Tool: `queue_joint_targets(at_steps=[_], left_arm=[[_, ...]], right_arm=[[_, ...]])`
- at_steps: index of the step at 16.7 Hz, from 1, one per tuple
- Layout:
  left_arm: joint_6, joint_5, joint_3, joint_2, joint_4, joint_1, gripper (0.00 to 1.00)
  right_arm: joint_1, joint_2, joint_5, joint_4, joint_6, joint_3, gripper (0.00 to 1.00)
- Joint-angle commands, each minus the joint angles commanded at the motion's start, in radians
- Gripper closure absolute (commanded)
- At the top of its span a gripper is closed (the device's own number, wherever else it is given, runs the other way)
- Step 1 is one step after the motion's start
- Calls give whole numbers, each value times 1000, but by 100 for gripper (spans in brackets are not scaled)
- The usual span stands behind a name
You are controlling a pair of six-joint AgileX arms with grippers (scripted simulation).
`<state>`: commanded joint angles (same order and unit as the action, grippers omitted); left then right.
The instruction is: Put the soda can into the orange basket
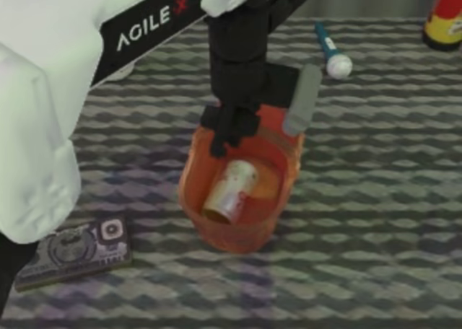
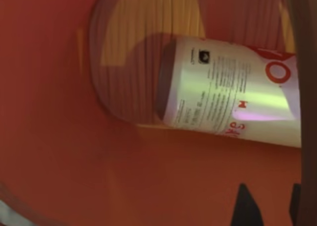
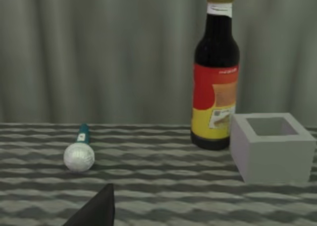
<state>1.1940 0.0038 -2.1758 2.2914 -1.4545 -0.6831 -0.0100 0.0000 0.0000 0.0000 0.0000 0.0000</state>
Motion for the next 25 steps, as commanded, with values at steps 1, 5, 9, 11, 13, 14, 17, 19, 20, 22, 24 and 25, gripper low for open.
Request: queue_joint_targets(at_steps=[1,5,9,11,13,14,17,19,20,22,24,25], left_arm=[[0,0,0,0,0,0,100],[0,0,0,0,0,0,100],[0,0,0,0,0,0,100],[0,0,0,0,0,0,100],[0,0,0,0,0,0,100],[0,0,0,0,0,0,100],[0,0,0,0,0,0,100],[0,0,0,0,0,0,100],[0,0,0,0,0,0,100],[1,0,-3,2,-4,2,100],[7,2,-37,4,-40,12,100],[11,2,-65,3,-67,19,100]], right_arm=[[0,0,0,0,0,0,0],[0,0,0,0,0,0,0],[0,0,0,0,0,0,0],[0,0,0,0,0,0,0],[0,0,0,0,0,0,0],[0,0,0,0,0,0,0],[0,0,0,0,0,0,0],[0,0,0,0,0,0,0],[0,0,0,0,0,0,0],[0,0,0,0,0,0,0],[0,0,0,0,0,0,0],[0,0,0,0,0,0,0]])
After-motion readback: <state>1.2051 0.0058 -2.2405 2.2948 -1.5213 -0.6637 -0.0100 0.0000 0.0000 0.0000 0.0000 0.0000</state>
